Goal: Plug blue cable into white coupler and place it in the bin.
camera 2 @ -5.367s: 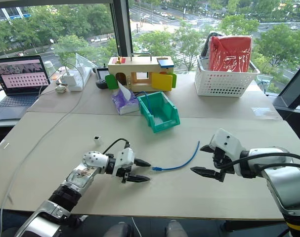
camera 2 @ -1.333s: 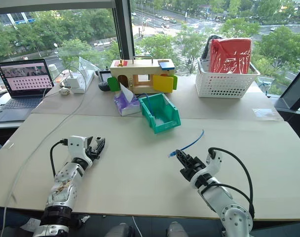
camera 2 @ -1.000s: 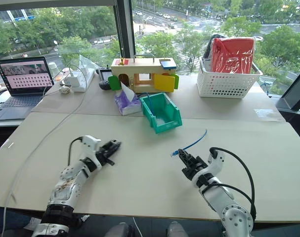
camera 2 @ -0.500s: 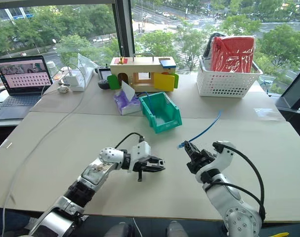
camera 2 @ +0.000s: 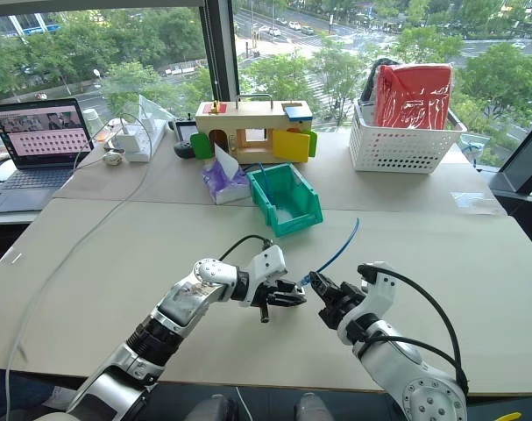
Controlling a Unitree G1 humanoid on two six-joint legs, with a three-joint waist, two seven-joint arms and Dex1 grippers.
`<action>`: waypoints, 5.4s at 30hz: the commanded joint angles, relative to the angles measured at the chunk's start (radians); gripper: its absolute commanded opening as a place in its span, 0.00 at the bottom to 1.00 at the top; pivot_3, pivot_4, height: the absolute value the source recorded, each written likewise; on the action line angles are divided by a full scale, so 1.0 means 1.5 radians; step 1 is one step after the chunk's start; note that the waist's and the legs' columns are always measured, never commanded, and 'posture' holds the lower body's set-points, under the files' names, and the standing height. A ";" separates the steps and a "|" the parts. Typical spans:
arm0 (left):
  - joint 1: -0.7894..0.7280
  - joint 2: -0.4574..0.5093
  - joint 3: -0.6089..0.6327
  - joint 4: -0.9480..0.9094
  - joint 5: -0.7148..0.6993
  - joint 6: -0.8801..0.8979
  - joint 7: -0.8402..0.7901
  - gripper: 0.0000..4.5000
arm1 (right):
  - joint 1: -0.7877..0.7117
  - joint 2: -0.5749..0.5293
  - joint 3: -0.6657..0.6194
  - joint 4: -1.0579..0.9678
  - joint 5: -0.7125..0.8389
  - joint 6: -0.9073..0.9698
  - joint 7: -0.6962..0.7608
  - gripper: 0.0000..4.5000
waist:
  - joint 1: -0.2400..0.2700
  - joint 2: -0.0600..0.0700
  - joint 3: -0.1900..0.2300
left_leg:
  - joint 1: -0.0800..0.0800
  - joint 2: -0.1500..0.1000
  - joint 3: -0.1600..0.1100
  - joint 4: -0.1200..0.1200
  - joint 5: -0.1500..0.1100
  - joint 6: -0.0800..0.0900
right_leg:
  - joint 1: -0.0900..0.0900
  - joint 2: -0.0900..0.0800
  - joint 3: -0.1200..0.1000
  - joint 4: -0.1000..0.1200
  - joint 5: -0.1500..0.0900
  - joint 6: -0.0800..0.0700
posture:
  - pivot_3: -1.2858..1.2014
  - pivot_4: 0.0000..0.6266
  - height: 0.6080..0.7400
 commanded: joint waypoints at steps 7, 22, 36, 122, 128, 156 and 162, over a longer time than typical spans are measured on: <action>0.030 -0.021 -0.007 -0.037 -0.009 0.114 0.062 0.15 | 0.015 0.001 -0.003 -0.020 0.005 -0.014 -0.013 0.00 | 0.001 0.000 0.000 | 0.000 0.000 0.000 0.000 0.000 0.000 | 0.000 0.000 0.000 0.000 0.000 0.000 | 0.52 0.24 0.92; 0.032 -0.014 -0.011 -0.051 -0.033 0.139 0.089 0.15 | 0.001 -0.024 0.030 -0.005 -0.040 0.011 -0.002 0.00 | 0.000 -0.001 -0.001 | 0.002 0.000 0.000 0.000 0.000 0.000 | 0.002 0.000 0.000 0.000 0.000 0.000 | 0.52 0.24 0.92; -0.027 -0.027 -0.057 -0.017 -0.016 0.186 0.109 0.15 | -0.015 -0.084 0.071 -0.033 -0.079 0.059 0.013 0.00 | 0.002 -0.004 -0.004 | 0.009 0.000 -0.001 0.000 0.000 0.000 | 0.010 0.000 -0.002 -0.002 -0.001 0.000 | 0.52 0.24 0.92; 0.163 0.031 0.245 -0.186 -0.156 0.030 0.269 1.00 | -0.922 -0.080 0.236 1.147 -0.669 -0.377 0.715 0.32 | 0.007 -0.004 -0.002 | -0.001 0.000 -0.005 -0.010 -0.005 -0.003 | -0.004 -0.003 -0.009 0.003 -0.005 -0.011 | 0.52 0.24 0.92; 0.181 0.017 0.280 -0.192 -0.159 0.007 0.321 1.00 | -0.963 -0.073 0.187 1.208 -0.710 -0.429 0.736 0.77 | 0.011 -0.004 -0.002 | -0.002 -0.001 -0.005 -0.011 -0.006 -0.004 | -0.005 -0.008 -0.013 0.002 -0.005 -0.010 | 0.52 0.24 0.92; 0.166 0.053 0.319 0.056 -0.136 -0.217 0.233 1.00 | -0.004 -0.152 -0.235 0.240 -0.573 -0.250 0.588 0.99 | 0.005 -0.002 0.000 | 0.011 -0.002 -0.007 0.000 -0.003 -0.001 | 0.012 -0.010 -0.027 0.002 -0.005 -0.007 | 0.52 0.24 0.92; 0.184 0.064 0.331 0.047 -0.152 -0.225 0.223 1.00 | 0.005 -0.145 -0.234 0.259 -0.586 -0.283 0.559 0.99 | 0.000 -0.002 0.000 | 0.015 0.000 -0.006 0.000 -0.003 -0.001 | 0.016 -0.009 -0.027 0.002 -0.004 -0.010 | 0.52 0.24 0.92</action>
